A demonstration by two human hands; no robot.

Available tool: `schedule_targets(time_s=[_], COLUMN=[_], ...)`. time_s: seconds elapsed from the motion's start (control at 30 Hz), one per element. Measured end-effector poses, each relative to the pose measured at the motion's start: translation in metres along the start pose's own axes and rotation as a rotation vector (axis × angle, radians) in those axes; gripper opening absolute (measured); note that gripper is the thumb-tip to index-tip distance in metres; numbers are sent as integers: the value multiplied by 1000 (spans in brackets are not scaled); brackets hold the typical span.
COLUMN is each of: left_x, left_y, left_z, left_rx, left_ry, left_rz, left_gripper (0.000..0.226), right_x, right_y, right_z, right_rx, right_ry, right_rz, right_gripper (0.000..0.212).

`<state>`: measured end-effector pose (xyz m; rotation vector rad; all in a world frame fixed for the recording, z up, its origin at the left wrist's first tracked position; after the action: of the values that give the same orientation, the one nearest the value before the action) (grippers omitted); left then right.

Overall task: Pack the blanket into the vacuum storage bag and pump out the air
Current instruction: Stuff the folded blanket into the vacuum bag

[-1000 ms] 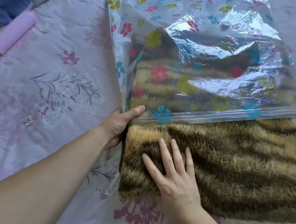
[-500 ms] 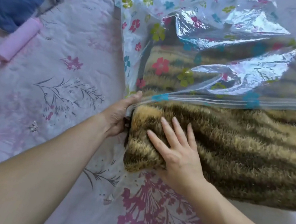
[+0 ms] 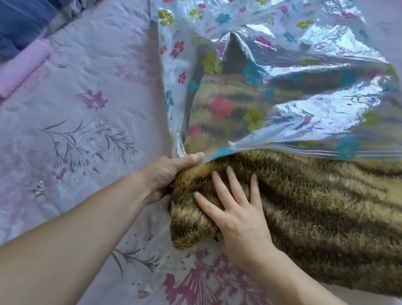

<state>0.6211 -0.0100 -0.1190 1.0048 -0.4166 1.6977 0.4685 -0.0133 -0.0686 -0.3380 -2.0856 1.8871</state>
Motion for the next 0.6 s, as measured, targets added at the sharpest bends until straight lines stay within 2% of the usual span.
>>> schedule_targets(time_s=[0.1,0.17,0.3,0.37,0.43,0.47,0.5,0.53,0.57,0.6], left_x=[-4,-8,-10,-5,7,16,27,38,46,50], left_y=[-2,-3,-5,-8,-19,-22,-15,8,38,77], left_z=[5,14,22,25,38,52,71,93,112,127], left_rx=[-14,-9,-49,-92,-241,-417,-587,-713,-787,-839], left_ry=[17,25,-31,-54,-3,39,127,290,500,705], left_rz=[-11,17,129,216,476,658,814,895,872,761], left_gripper=[42,37,42,49,83,93,90,79,65,52], right_x=[-21,-33,-22,-1,24,38,53,69,81,94], right_y=[-8,-14,-14,-19,-39,-53,-64,-73,-78,-81], right_z=[22,43,46,36,47,62,81,104,127,151], right_rx=[38,41,-40,-157,-327,-373,-393,-394,-383,-368], right_ry=[-57,-46,-10,-9,58,113,182,268,358,457], right_rz=[6,-22,-83,-28,145,252,343,399,423,420], right_gripper=[69,73,92,94,80,71,64,60,59,61])
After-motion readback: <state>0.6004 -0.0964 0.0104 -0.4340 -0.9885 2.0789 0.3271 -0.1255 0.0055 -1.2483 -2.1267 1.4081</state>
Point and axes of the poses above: each hand's wrist, its own x-axis away from the middle knuckle, its own y-axis out of the palm, z = x × y, the point moved 8 cm from there along -x, towards the middle knuckle, and after that the axes turned 5 degrees about -y, right-handed, at the moved point
